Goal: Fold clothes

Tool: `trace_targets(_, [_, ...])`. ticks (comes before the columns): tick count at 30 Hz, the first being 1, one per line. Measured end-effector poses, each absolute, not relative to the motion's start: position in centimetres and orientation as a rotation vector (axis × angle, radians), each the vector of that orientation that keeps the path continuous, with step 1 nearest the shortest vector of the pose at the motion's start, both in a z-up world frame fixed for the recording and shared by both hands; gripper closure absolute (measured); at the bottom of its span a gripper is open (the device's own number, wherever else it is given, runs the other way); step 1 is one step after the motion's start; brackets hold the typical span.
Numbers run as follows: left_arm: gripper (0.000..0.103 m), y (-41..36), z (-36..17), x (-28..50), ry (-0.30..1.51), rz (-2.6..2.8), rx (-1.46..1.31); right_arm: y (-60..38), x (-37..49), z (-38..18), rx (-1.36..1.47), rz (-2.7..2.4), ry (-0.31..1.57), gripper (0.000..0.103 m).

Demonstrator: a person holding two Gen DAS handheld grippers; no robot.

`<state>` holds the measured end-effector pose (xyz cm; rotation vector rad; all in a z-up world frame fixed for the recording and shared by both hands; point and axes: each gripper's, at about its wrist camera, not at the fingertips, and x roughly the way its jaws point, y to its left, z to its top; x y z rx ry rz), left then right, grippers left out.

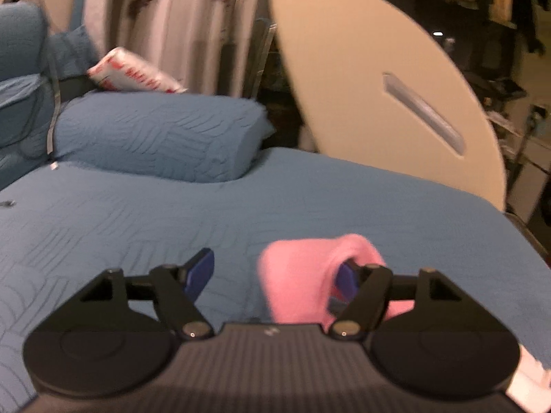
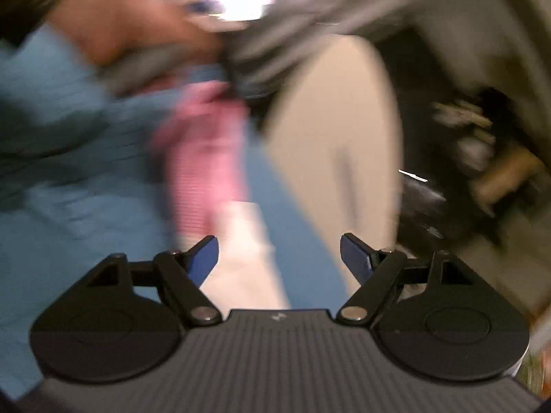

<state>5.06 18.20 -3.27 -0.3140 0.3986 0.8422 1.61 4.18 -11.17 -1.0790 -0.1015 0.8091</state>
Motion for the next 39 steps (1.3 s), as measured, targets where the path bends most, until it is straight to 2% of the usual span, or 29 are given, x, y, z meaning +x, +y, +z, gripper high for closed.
trace_targets(5, [0.028,16.5,-1.9,4.1,0.255,0.656,-0.293,7.9,4.6,-11.8,-1.055,0.889,0.095,0.023])
trace_targets(7, [0.028,16.1,-1.6,4.1,0.225,0.557,-0.304,8.7,5.7,-11.7,-1.067,0.968,0.235,0.044])
trace_targets(8, [0.026,16.1,-1.6,4.1,0.225,0.541,-0.306,8.8,6.2,-11.2,-1.035,1.002,0.299,0.078])
trace_targets(9, [0.022,16.1,-1.7,4.3,0.232,0.552,-0.294,8.8,6.8,-10.1,-0.949,1.027,0.354,0.090])
trace_targets(11, [0.021,16.3,-2.0,4.9,0.266,0.609,-0.268,8.2,7.8,-7.6,-0.749,1.088,0.453,0.091])
trace_targets(13, [0.021,17.1,-2.7,5.7,0.324,0.697,-0.253,6.4,8.4,-4.3,-0.473,1.187,0.513,0.098])
trace_targets(15, [0.019,17.8,-3.0,5.8,0.349,0.712,-0.303,4.9,8.9,-1.4,-0.237,1.256,0.567,0.098])
trace_targets(17, [0.014,18.5,-3.1,5.6,0.358,0.737,-0.347,4.5,9.6,0.2,-0.120,1.253,0.567,0.099])
trace_targets(19, [0.012,19.1,-3.2,5.4,0.368,0.766,-0.355,4.3,10.4,1.6,-0.123,1.135,0.514,0.096])
trace_targets(20, [0.012,19.4,-3.2,5.4,0.372,0.780,-0.355,4.3,10.8,1.6,-0.192,1.056,0.485,0.091])
trace_targets(22, [0.010,20.2,-3.3,5.1,0.378,0.812,-0.375,5.0,11.2,0.6,-0.412,0.924,0.421,0.060])
trace_targets(23, [0.010,20.5,-3.4,5.1,0.381,0.822,-0.386,5.4,11.3,-0.1,-0.494,0.906,0.409,0.035])
trace_targets(24, [0.010,20.9,-3.5,5.0,0.384,0.833,-0.402,5.9,11.3,-1.0,-0.548,0.935,0.420,0.022])
trace_targets(26, [0.009,20.9,-3.5,4.8,0.385,0.833,-0.421,6.6,10.5,-2.9,-0.676,1.007,0.446,0.017])
trace_targets(28, [0.009,20.9,-3.3,4.7,0.384,0.827,-0.417,7.8,9.2,-5.7,-0.836,1.064,0.472,0.017])
trace_targets(30, [0.007,20.7,-3.1,4.4,0.378,0.823,-0.394,8.6,9.6,-7.4,-0.862,1.093,0.564,0.017])
trace_targets(32, [0.006,20.4,-3.1,4.2,0.370,0.816,-0.384,8.6,10.0,-9.1,-0.860,1.113,0.651,0.009])
trace_targets(33, [0.005,20.4,-3.1,4.2,0.363,0.807,-0.390,8.4,10.8,-9.1,-0.830,1.109,0.665,0.014])
trace_targets(34, [0.005,20.3,-3.2,4.2,0.360,0.797,-0.391,8.5,11.6,-8.9,-0.817,1.086,0.691,0.034])
trace_targets(35, [0.005,20.0,-3.3,4.4,0.360,0.788,-0.390,8.6,12.6,-8.3,-0.791,1.012,0.692,0.089])
trace_targets(39, [0.005,18.9,-3.2,4.9,0.362,0.738,-0.361,5.4,17.7,-1.8,-0.412,0.761,0.537,0.090])
